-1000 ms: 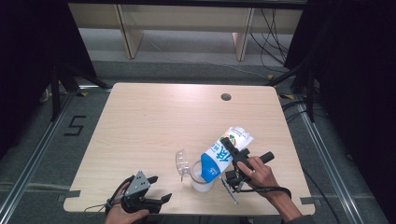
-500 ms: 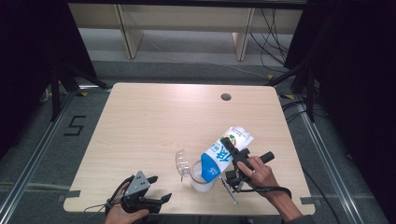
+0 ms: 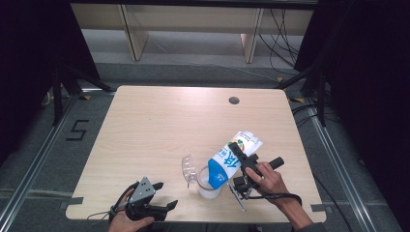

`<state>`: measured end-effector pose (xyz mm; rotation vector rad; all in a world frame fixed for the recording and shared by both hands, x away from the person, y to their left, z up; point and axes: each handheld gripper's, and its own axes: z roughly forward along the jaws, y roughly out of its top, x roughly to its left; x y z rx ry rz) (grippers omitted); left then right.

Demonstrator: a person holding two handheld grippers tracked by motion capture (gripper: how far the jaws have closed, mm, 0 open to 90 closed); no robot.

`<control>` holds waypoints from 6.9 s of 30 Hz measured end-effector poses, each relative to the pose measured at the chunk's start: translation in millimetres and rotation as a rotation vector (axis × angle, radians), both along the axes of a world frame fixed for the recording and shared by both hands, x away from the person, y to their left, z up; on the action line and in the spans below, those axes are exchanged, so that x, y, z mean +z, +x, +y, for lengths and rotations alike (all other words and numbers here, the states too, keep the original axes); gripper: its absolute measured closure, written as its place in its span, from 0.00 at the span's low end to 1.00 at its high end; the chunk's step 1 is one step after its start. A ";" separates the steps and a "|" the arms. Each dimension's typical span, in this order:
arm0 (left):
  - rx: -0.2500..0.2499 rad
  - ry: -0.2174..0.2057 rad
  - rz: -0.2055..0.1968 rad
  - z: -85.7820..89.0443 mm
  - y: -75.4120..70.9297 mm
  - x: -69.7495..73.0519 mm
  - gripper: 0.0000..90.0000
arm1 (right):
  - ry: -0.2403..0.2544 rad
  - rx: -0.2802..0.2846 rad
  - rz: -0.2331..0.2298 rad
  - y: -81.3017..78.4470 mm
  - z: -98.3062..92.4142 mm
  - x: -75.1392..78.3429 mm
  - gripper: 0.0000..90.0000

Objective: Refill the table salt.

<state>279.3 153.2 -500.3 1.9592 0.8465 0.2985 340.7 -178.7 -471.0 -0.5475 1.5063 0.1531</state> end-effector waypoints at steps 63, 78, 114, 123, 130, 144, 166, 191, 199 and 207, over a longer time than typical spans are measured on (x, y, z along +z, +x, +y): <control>-0.003 0.004 -0.003 0.1 0.2 0.3 0.23 | -0.004 0.010 -0.001 -0.1 0.0 -1.9 0.68; -0.001 0.001 0.000 0.1 0.1 0.1 0.23 | -0.045 0.001 -0.013 -0.5 -1.0 -0.8 0.68; -0.004 0.003 -0.005 0.3 0.1 0.3 0.23 | -0.056 -0.013 -0.016 -1.3 -1.4 -2.3 0.70; -0.006 0.003 -0.004 0.5 0.2 0.4 0.23 | -0.082 0.005 -0.031 -1.2 0.2 -0.7 0.71; -0.004 0.000 -0.003 0.3 0.3 0.2 0.23 | -0.071 -0.009 -0.020 -1.2 -0.9 -1.4 0.72; -0.002 0.001 -0.001 0.2 0.1 0.3 0.23 | -0.101 0.006 -0.040 -1.0 0.3 1.2 0.73; -0.001 0.001 0.000 0.2 0.1 0.3 0.23 | -0.105 0.009 -0.049 -1.2 0.4 1.9 0.73; -0.003 -0.002 -0.007 0.5 0.5 0.6 0.23 | -0.076 -0.024 -0.026 -3.0 -1.0 -0.4 0.74; -0.017 0.040 -0.018 3.4 1.8 1.6 0.23 | -0.071 -0.026 -0.024 -2.1 -1.9 -1.4 0.74; -0.004 0.027 -0.007 2.4 0.7 1.3 0.23 | -0.067 0.001 -0.043 -2.0 0.4 -2.0 0.75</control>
